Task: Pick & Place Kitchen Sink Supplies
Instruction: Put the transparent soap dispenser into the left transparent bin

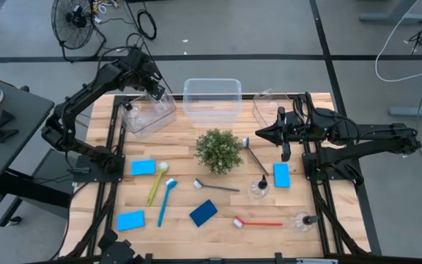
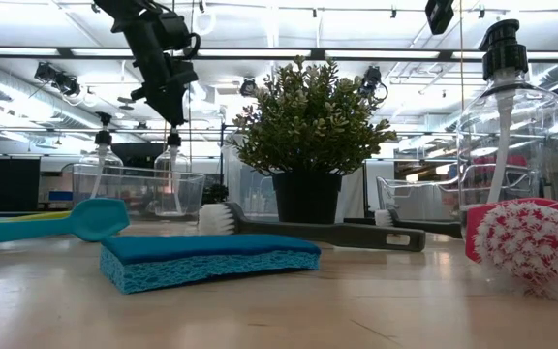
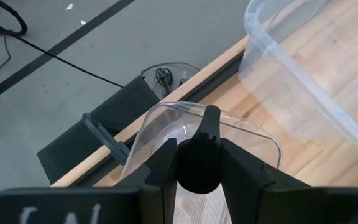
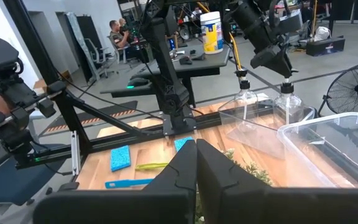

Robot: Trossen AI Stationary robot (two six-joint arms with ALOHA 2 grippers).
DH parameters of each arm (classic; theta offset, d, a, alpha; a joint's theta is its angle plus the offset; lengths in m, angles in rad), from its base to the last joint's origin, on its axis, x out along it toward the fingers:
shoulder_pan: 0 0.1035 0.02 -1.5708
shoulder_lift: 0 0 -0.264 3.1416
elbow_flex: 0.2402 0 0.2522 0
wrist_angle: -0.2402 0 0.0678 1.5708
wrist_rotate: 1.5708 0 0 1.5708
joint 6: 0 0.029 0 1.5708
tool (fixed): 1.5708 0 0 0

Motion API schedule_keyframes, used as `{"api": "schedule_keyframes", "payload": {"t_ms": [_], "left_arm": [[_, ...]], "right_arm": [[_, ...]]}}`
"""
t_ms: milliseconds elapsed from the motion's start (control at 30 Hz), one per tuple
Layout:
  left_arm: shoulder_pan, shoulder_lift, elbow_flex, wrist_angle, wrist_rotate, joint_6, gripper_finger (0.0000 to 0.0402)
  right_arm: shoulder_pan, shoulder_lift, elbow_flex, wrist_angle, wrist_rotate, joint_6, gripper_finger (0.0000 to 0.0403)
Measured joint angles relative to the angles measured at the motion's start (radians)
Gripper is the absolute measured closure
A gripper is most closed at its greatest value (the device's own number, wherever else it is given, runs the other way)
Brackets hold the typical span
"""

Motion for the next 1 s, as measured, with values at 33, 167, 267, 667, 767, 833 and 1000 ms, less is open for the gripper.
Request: {"api": "schedule_keyframes", "payload": {"t_ms": [33,167,267,667,767,833,1000], "left_arm": [[0.0,0.0,0.0,0.001,0.0,0.0,0.0297],[0.0,0.0,0.0,0.002,0.0,-0.001,0.0284],[0.0,0.0,0.0,0.003,-0.001,-0.001,0.0269],[0.0,0.0,0.0,0.003,-0.005,-0.008,0.0257],[0.0,0.0,0.0,0.003,-0.014,-0.05,0.0257],[0.0,0.0,0.0,0.003,-0.022,-0.052,0.0255],[-0.001,0.0,0.001,0.004,-0.022,-0.053,0.0228]], "right_arm": [[0.0,0.0,0.0,0.0,0.0,0.0,0.0394],[0.0,0.0,0.0,0.0,0.0,0.0,0.0394],[0.0,0.0,0.0,0.0,0.0,0.0,0.0394],[0.0,0.0,0.0,0.0,0.0,0.001,0.0394],[0.0,0.0,0.0,0.0,0.0,0.001,0.0394],[0.0,0.0,0.0,0.0,0.0,0.001,0.0394],[0.0,0.0,0.0,0.0,0.0,0.001,0.0394]]}}
